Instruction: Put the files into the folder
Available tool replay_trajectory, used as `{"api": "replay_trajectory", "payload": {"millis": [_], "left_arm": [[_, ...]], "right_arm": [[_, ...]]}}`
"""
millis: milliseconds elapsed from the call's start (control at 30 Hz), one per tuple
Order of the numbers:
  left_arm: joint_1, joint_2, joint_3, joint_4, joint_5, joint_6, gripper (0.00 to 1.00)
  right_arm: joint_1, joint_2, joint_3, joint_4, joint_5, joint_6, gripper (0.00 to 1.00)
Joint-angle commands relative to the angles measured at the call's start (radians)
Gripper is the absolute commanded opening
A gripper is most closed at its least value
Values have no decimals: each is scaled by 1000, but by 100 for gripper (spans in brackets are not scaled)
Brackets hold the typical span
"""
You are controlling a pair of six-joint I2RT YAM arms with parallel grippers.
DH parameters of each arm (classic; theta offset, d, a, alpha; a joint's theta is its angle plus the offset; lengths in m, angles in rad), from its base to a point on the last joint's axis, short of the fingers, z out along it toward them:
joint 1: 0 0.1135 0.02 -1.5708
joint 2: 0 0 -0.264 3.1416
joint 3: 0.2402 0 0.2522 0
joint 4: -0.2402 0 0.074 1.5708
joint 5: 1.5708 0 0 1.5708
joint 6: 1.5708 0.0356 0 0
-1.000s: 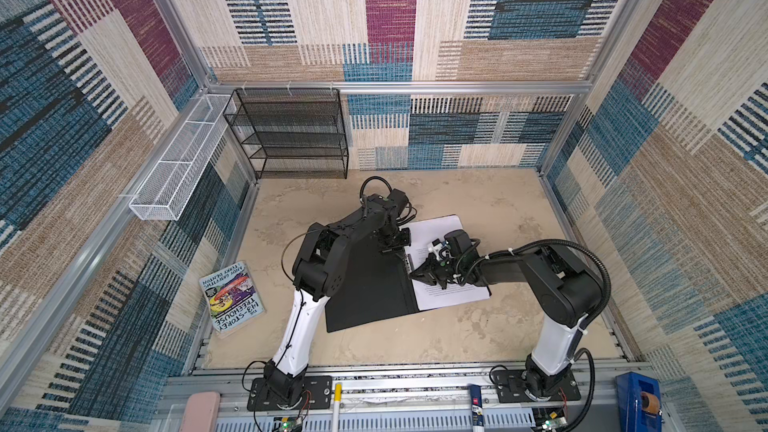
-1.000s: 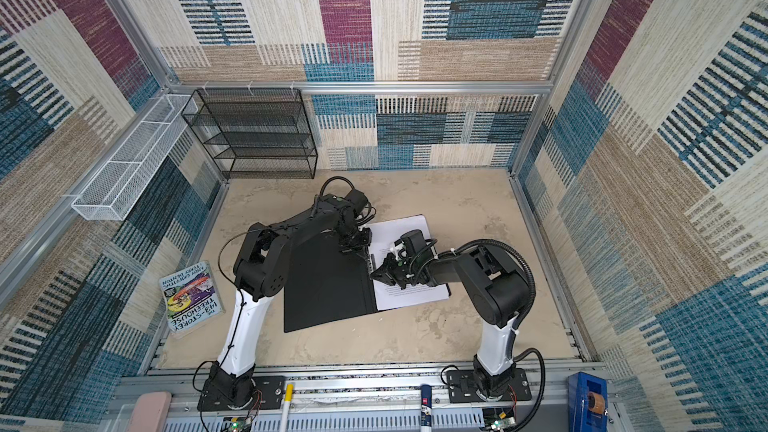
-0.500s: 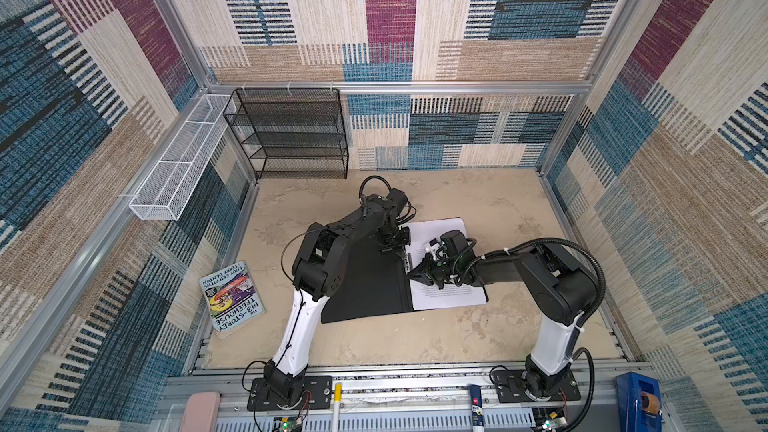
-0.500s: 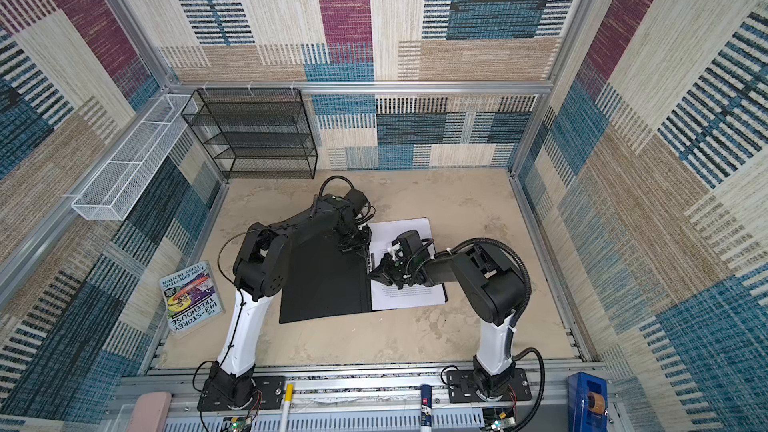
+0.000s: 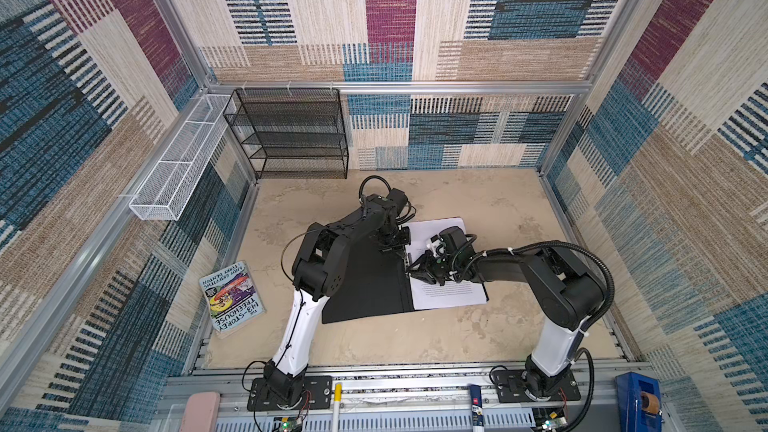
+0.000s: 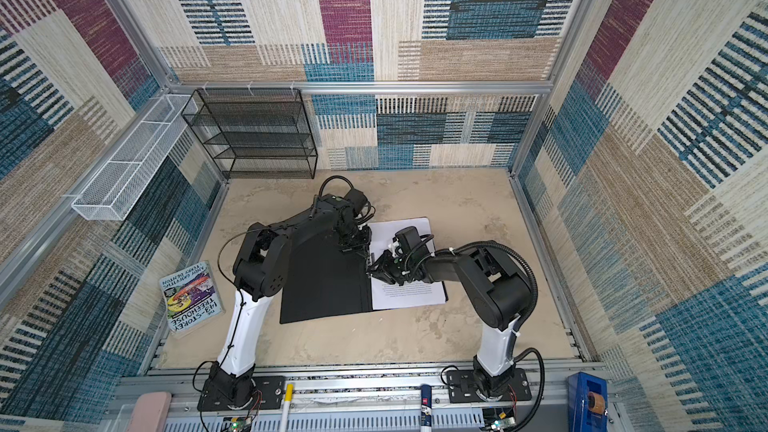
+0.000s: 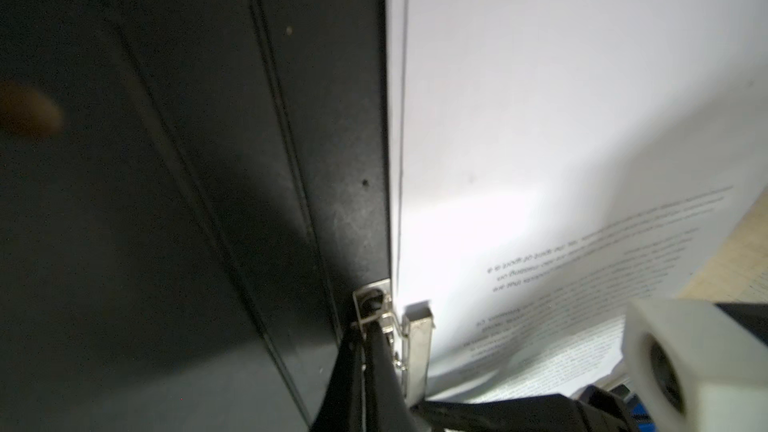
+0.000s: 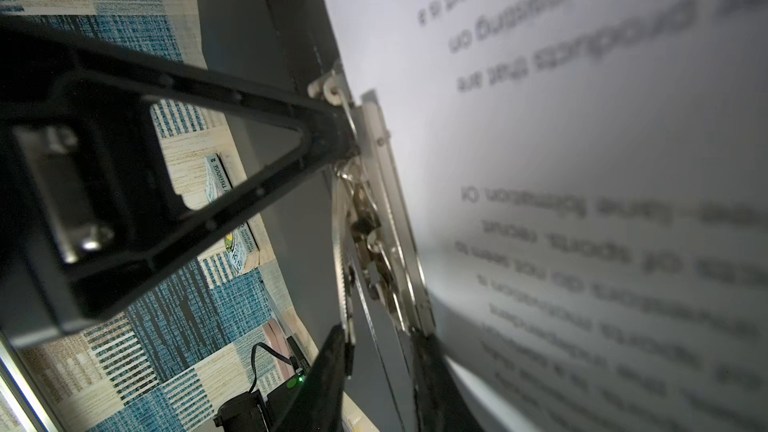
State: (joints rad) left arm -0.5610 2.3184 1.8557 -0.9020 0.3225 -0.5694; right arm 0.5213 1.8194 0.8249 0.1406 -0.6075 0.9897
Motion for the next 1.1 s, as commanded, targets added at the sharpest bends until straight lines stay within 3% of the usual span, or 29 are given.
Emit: {"api": "replay_trajectory", "payload": {"millis": [0,133,300,467,767,1067], "left_arm": [[-2,33,-8,-52,-93,23,0],[-2,35,-3,-52,-102,27,0],[0,42,-10,-52,-108,21,0],[0,45,-9,-52,-107,20,0],[2,47,-10,-52,-100,18,0],[4,53,-12,-52,-98,13,0]], "right_arm": [[-3,-5,6,-74,72,-23,34],[-4,-20,10,-89,83,-33,33],[-4,6,12,-114,95,-55,19],[-4,13,12,-115,93,-68,12],[-4,27,21,-37,3,-66,20],[2,38,62,-46,-23,-88,20]]}}
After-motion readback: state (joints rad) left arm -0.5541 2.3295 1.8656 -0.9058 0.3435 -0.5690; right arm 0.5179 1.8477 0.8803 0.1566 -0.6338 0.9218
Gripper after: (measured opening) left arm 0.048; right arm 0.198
